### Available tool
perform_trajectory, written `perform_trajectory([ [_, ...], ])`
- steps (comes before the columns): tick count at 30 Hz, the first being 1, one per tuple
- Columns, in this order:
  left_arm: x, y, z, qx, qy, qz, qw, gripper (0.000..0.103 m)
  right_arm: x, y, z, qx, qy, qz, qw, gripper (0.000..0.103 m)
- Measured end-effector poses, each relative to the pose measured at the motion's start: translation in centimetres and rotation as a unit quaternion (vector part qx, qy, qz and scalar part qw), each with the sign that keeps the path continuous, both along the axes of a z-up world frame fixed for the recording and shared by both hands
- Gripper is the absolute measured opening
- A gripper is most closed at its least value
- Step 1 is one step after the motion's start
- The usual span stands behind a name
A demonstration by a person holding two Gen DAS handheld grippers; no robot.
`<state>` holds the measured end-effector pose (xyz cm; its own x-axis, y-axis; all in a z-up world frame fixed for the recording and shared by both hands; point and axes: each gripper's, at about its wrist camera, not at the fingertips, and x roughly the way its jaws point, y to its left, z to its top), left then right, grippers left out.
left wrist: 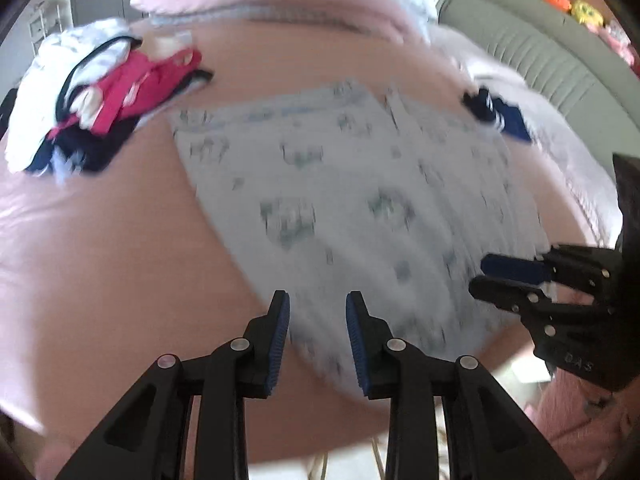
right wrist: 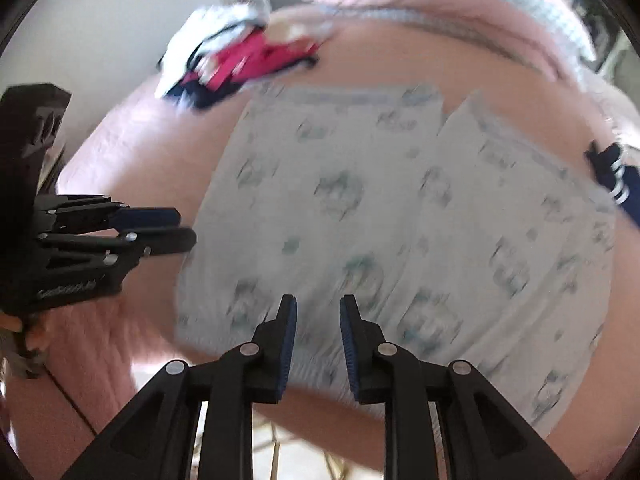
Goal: Fold clothes
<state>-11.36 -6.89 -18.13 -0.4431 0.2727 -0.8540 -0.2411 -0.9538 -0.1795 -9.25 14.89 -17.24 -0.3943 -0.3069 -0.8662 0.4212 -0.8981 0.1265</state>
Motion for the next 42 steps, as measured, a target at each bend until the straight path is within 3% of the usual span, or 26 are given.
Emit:
perform_trajectory([
  [2, -0.9, 0.9, -1.7, -0.021, -0.020, -0.016, 0.9994, 0.026, -1.6, 0.1, -0.8, 0.002, -0.005, -0.012, 1.000, 0.022],
  [4, -0.8, 1.5, -3.6, -0.085, -0.050, -0.033, 0.9946, 0.027, -2.3, -0.2, -2.5, 0.033, -0.027, -0.020, 0.999, 0.022],
  [6, 0.2, 0.6, -3.2, -0.088, -0.055, -0.027, 0.9942, 0.030, -2.3, 0.6, -4.2, 0.064, -0.044, -0.025, 0.997, 0.022],
  [8, 0.9, -0.6, -3.0, -0.101, -0.069, -0.007, 0.9925, 0.033, -1.3, 2.2, -4.1, 0.049, -0.042, -0.023, 0.998, 0.022],
  [12, 2.0, 0.5, -1.9, -0.064, -0.034, -0.046, 0.9963, 0.033, -0.1, 4.1, -2.9, 0.008, -0.032, -0.058, 0.998, 0.022],
  [14, 2.5, 2.6, -1.6, -0.065, -0.009, -0.078, 0.9948, 0.033, 0.3, 4.1, -2.0, -0.012, -0.010, -0.069, 0.997, 0.022],
  [16, 3.2, 4.7, -2.5, -0.081, -0.011, -0.112, 0.9904, 0.033, 0.1, 4.1, -1.2, -0.014, 0.003, -0.069, 0.998, 0.022],
  [18, 3.3, 5.0, -4.1, -0.117, -0.042, -0.111, 0.9860, 0.036, 0.1, 4.9, -2.0, 0.019, -0.011, -0.070, 0.997, 0.023],
  [20, 3.9, 3.7, -3.8, -0.099, -0.057, -0.091, 0.9893, 0.037, 0.8, 6.8, -4.0, 0.057, -0.051, -0.080, 0.994, 0.023],
  [22, 3.8, 2.6, -2.9, -0.075, -0.076, -0.067, 0.9921, 0.038, 2.4, 9.6, -4.4, 0.016, -0.062, -0.083, 0.994, 0.023],
  [24, 3.5, 2.9, -1.6, -0.061, -0.058, -0.072, 0.9939, 0.039, 3.6, 12.0, -3.7, -0.019, -0.073, -0.094, 0.993, 0.023],
  [29, 1.0, 9.7, -0.2, -0.045, 0.005, -0.136, 0.9897, 0.039, 2.5, 15.3, -1.4, -0.008, -0.009, -0.145, 0.989, 0.023],
  [34, -2.6, 18.1, -1.4, -0.049, 0.018, -0.202, 0.9779, 0.039, -0.8, 15.7, -3.6, 0.025, -0.021, -0.132, 0.991, 0.023],
  [36, -2.8, 20.3, -2.2, -0.070, 0.011, -0.210, 0.9752, 0.039, -1.3, 16.5, -5.1, 0.041, -0.036, -0.125, 0.991, 0.023],
  [38, -2.7, 20.9, -2.9, -0.091, 0.008, -0.203, 0.9749, 0.039, -0.4, 17.7, -5.6, 0.039, -0.042, -0.125, 0.990, 0.023],
  [42, -2.6, 19.7, -3.2, -0.072, -0.001, -0.184, 0.9802, 0.042, 3.3, 21.5, -6.1, 0.050, -0.060, -0.159, 0.984, 0.023],
])
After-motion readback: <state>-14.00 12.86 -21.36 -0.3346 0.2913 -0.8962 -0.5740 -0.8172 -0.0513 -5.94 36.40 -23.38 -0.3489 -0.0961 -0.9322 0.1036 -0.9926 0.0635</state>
